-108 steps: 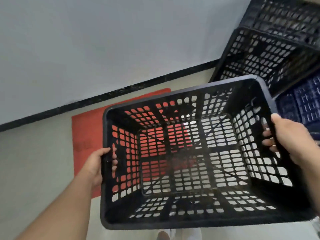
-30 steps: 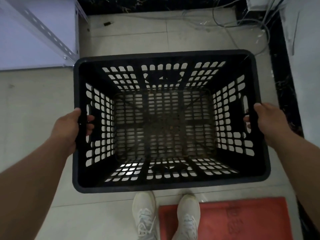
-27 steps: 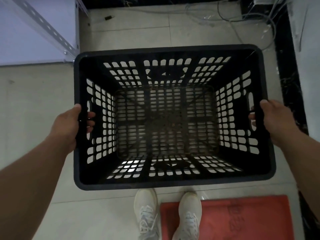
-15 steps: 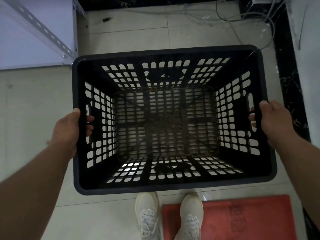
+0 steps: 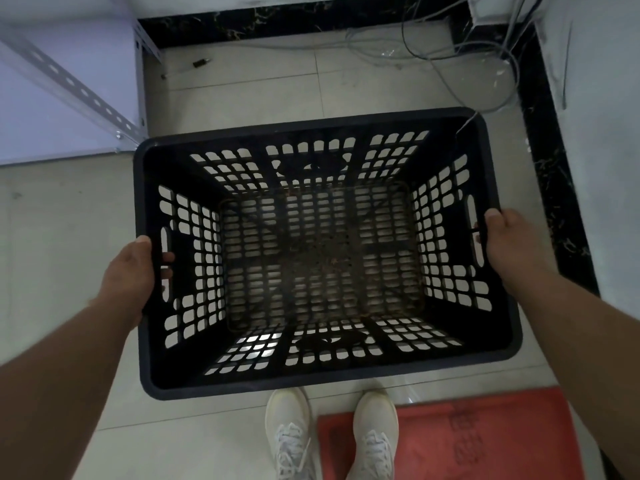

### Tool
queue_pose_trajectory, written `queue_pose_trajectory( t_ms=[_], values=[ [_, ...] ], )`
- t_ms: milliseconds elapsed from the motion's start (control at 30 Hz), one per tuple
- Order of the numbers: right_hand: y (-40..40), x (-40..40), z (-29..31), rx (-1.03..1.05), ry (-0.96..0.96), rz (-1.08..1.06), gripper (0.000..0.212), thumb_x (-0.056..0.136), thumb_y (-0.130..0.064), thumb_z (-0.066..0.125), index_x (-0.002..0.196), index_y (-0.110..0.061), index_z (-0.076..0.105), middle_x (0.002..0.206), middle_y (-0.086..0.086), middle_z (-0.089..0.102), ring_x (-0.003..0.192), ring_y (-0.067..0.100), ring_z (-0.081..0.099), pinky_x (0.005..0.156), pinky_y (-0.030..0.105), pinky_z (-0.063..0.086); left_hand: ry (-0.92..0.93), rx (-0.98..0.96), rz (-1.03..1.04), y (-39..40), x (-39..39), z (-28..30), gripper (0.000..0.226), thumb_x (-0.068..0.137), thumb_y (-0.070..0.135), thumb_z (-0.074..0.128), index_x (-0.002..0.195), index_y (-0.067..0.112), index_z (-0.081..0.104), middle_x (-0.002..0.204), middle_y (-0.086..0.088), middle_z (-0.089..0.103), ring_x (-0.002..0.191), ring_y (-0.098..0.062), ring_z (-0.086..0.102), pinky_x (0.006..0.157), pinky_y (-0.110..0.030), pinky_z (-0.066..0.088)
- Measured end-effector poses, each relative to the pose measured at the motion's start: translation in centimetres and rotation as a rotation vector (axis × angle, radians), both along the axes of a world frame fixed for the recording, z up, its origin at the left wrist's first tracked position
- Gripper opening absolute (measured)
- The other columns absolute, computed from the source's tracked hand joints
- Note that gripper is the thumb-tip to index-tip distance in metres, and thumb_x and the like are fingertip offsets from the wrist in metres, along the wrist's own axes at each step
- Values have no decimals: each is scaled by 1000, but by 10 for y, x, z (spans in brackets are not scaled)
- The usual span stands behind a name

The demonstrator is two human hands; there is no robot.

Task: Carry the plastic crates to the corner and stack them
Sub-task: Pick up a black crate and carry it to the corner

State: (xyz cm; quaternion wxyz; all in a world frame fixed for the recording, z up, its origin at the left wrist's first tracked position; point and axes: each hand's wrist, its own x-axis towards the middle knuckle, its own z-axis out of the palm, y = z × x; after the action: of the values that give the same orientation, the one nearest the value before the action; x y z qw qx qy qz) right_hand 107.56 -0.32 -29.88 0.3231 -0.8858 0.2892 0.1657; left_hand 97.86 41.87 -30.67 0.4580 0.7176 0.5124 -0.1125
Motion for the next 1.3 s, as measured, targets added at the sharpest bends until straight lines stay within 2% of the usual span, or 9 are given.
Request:
queue_pose_trajectory(
  t_ms=[133, 300, 400, 533, 600, 733, 833, 1133, 1300],
  values=[
    [5, -4, 15, -117, 1, 73, 48, 99, -33, 38, 139, -7, 44, 134, 21, 51, 113, 31, 51, 89, 34, 41, 30, 131, -47, -11, -1, 18, 56, 98, 41, 34, 148, 15, 29, 150, -14, 36, 135, -34, 36, 109, -42, 28],
    [25, -19, 36, -149, -68, 156, 66, 85, -55, 36, 131, -11, 52, 126, 16, 57, 118, 33, 52, 98, 45, 43, -60, 187, 12, -28, -20, 48, 60, 97, 40, 39, 149, 15, 25, 155, -10, 30, 140, -28, 32, 113, -39, 25],
    [40, -33, 53, -100, -28, 211, 51, 96, -37, 44, 140, -11, 43, 141, 13, 46, 131, 28, 41, 107, 41, 33, -100, 135, 60, -43, -30, 67, 56, 95, 40, 40, 146, 15, 35, 150, -7, 38, 136, -26, 37, 112, -41, 28],
    [57, -53, 74, -6, -25, 229, 54, 94, -44, 41, 138, -13, 45, 140, 12, 47, 129, 27, 43, 108, 44, 36, -143, 5, 84, -66, -45, 91, 53, 89, 44, 45, 137, 21, 47, 135, -6, 55, 123, -23, 52, 106, -44, 39],
    [61, -62, 81, 16, -32, 240, 63, 86, -58, 34, 130, -16, 52, 129, 11, 54, 119, 28, 51, 102, 50, 42, -158, -30, 97, -78, -50, 100, 51, 91, 42, 46, 138, 21, 46, 136, -4, 55, 123, -21, 51, 107, -43, 39],
    [63, -75, 93, 24, -4, 253, 56, 92, -48, 39, 137, -15, 46, 137, 11, 49, 124, 27, 48, 104, 50, 40, -168, -86, 95, -90, -63, 115, 56, 86, 49, 49, 136, 24, 48, 135, -2, 56, 124, -20, 51, 107, -46, 38],
    [65, -85, 102, 27, -27, 227, 69, 82, -60, 31, 127, -14, 55, 125, 11, 57, 113, 29, 55, 96, 51, 46, -165, -118, 93, -90, -72, 122, 53, 89, 47, 49, 136, 23, 49, 135, -2, 56, 123, -20, 51, 107, -46, 38],
    [83, -149, 120, -2, -42, 159, 49, 96, -40, 40, 134, -9, 49, 132, 13, 51, 120, 28, 50, 100, 45, 42, -179, -201, -12, -88, -103, 141, 43, 93, 41, 49, 132, 22, 52, 130, 0, 57, 120, -17, 52, 105, -39, 41],
    [86, -200, 138, 35, -114, 60, 52, 94, -41, 41, 132, -7, 51, 127, 14, 55, 114, 28, 54, 98, 46, 45, -199, -264, -135, -93, -127, 168, 24, 95, 36, 49, 118, 30, 54, 99, 14, 59, 92, -2, 56, 87, -27, 45]
  ],
)
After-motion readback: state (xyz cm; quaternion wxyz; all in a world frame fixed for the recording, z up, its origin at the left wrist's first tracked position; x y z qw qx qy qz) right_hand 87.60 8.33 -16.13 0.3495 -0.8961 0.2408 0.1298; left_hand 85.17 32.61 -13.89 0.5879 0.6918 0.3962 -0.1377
